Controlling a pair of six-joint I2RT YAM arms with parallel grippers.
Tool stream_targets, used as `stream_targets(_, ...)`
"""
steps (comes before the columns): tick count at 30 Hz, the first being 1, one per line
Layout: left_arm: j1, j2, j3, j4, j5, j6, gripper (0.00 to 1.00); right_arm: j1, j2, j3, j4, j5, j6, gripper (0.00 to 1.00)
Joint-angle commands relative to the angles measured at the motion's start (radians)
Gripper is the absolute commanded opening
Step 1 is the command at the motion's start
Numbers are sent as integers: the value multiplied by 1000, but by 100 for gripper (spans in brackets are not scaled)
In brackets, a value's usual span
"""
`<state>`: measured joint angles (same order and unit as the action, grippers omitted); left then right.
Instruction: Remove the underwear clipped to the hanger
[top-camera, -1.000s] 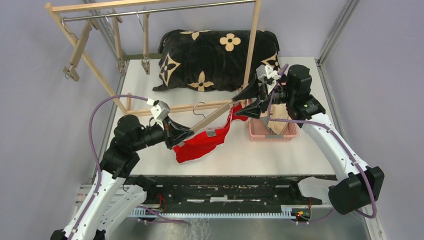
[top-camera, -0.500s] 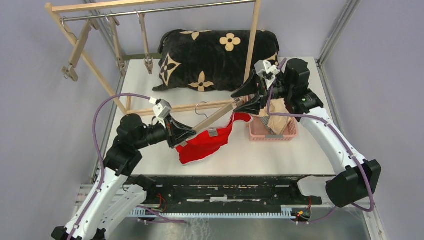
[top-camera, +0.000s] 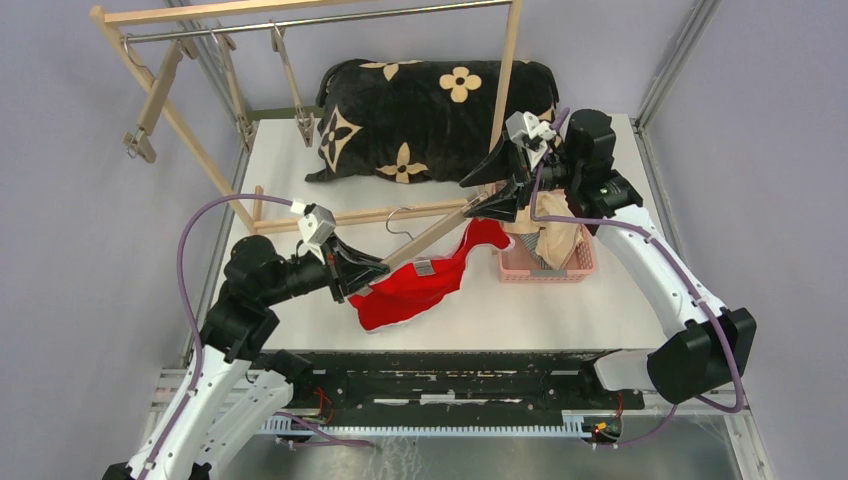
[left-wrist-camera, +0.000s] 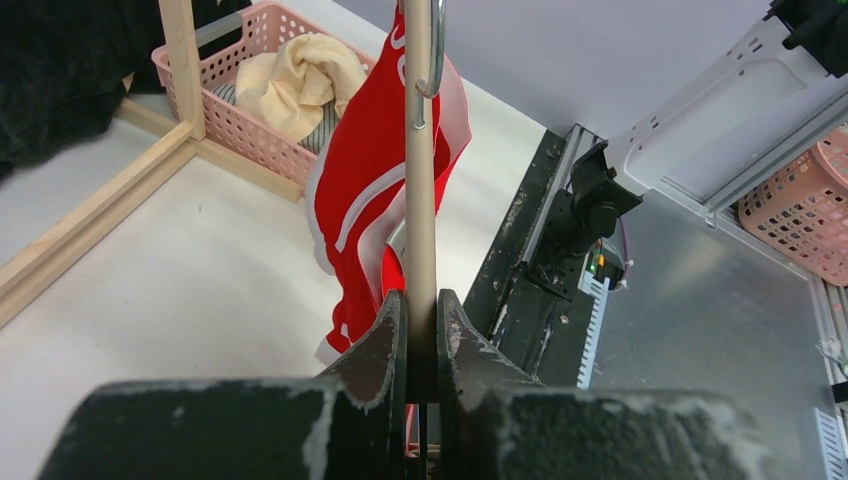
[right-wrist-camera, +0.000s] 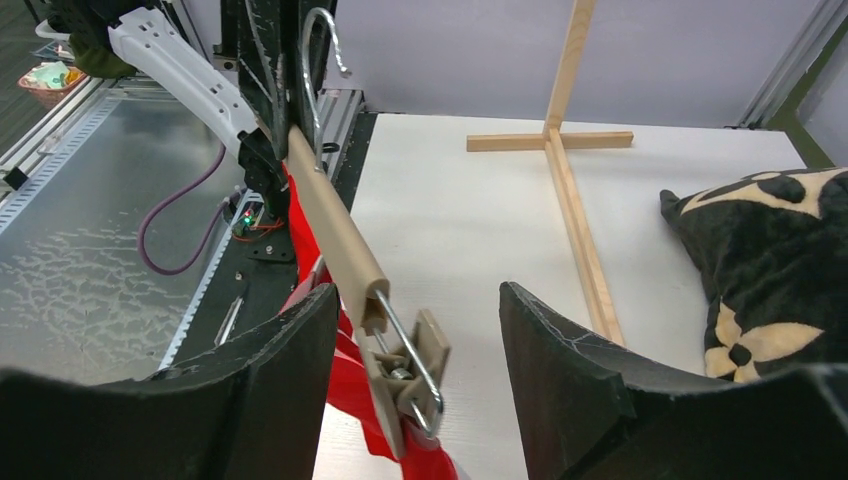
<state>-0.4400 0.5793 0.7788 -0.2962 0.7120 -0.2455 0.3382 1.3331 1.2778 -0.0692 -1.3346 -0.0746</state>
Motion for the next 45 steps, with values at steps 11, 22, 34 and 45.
stream_targets(11, -3, -28, 22, 38, -21, -4, 3, -1, -15, 68, 38, 21, 22, 70)
stream_targets(22, -3, -24, 30, 99, -40, -27, 3, -1, -9, 27, 71, -17, 53, 55)
stream_targets(34, -4, 1, 20, 178, -49, -52, 3, -1, -14, 8, 68, -25, 49, 6)
stream_targets(45, -3, 19, -11, 304, -68, -93, 3, -1, -83, -171, 488, 230, 339, 63)
